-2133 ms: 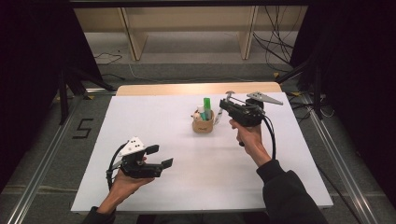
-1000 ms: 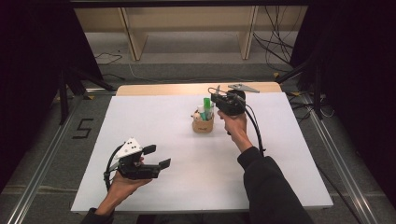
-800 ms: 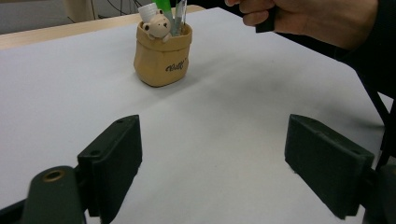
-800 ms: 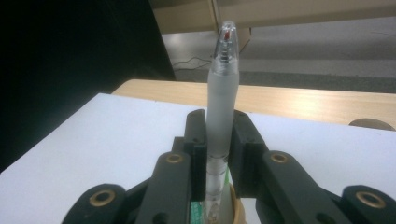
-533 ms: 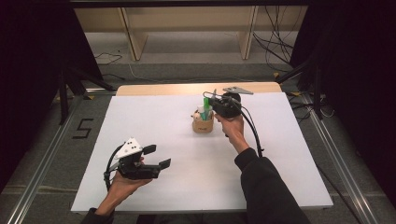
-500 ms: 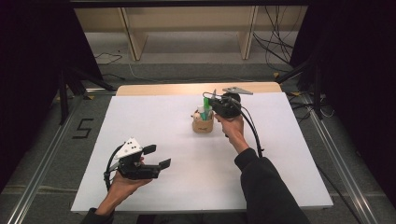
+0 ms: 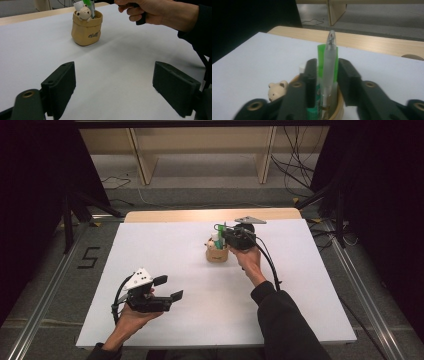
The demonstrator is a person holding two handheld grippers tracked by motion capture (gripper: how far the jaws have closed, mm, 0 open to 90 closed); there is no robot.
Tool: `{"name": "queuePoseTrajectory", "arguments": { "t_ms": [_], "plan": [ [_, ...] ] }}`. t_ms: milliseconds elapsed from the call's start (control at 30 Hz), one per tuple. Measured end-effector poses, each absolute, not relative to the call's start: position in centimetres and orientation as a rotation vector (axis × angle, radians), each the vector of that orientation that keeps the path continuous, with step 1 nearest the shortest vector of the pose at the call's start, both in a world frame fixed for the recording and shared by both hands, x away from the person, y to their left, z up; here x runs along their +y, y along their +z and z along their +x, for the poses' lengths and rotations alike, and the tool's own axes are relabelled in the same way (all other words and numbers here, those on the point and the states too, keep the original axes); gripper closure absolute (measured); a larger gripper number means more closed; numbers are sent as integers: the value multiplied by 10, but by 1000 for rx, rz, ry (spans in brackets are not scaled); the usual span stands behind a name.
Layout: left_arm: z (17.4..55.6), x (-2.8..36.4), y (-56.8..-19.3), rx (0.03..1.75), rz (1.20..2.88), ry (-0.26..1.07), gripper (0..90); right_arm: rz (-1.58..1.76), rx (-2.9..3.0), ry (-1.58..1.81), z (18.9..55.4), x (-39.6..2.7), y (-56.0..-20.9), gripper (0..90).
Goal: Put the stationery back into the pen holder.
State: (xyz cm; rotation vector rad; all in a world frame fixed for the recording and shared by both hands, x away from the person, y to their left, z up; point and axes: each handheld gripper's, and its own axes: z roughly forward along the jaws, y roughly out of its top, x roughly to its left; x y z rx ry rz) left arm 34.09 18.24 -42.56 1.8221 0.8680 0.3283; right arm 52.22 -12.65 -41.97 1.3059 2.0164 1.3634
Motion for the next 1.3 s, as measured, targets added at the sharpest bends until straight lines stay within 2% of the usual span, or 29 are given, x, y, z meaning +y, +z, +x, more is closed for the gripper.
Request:
{"name": "queuePoseTrajectory", "arguments": {
  "t_ms": [233,800,1300],
  "plan": [
    [341,182,-425,872,1819,329,181,1285,2025,1404,516,-133,-411,519],
    [341,184,-425,876,1802,324,181,1178,2044,1462,485,-149,-394,331],
    [341,184,-425,876,1796,323,181,1084,2057,1507,449,-149,-385,266]
  ]
}}
